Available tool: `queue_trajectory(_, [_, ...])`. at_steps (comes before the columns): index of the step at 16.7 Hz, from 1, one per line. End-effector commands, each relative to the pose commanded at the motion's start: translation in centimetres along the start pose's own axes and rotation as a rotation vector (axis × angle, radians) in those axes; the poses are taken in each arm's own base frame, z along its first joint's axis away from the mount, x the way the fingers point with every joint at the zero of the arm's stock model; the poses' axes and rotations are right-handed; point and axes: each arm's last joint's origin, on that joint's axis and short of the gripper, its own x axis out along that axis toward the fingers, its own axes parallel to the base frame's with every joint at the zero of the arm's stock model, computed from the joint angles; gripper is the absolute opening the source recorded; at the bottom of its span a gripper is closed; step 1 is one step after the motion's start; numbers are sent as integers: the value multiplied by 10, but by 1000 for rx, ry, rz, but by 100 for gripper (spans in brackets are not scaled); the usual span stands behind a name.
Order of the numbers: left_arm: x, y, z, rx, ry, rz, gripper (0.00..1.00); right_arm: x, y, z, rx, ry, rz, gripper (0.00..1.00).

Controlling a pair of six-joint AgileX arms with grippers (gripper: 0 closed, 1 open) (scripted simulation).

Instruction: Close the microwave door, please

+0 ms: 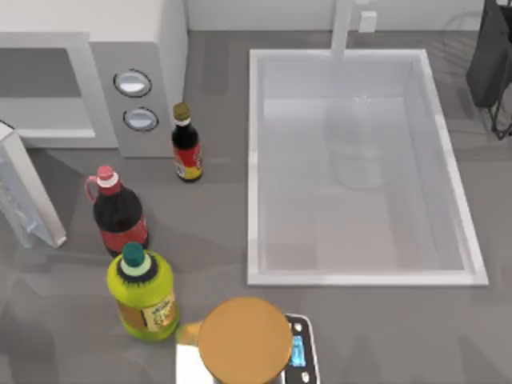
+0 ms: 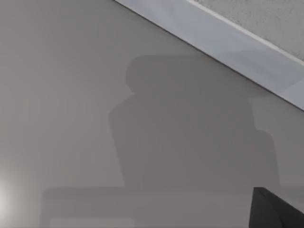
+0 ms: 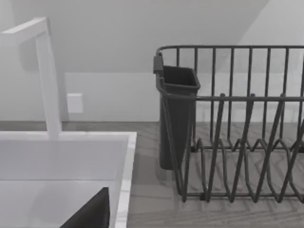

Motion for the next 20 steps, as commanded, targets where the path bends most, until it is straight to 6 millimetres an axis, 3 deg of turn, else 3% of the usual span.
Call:
queue_trajectory(3, [0, -34, -1, 10, -5, -9, 0, 0, 0, 0, 0, 0, 0, 100])
queue_trajectory(6, [-3, -52, -5, -2, -19, 0, 0, 0, 0, 0, 0, 0, 0, 100])
queue_trajectory(13, [-3, -52, -1, -3, -24, 20, 0, 0, 0, 0, 0, 0, 0, 100])
queue_trajectory(16, [7, -44, 20, 15, -31, 96, 0, 0, 0, 0, 0, 0, 0, 100])
queue_trajectory(20, [38, -41, 50, 17, -28, 124, 0, 0, 0, 0, 0, 0, 0, 100])
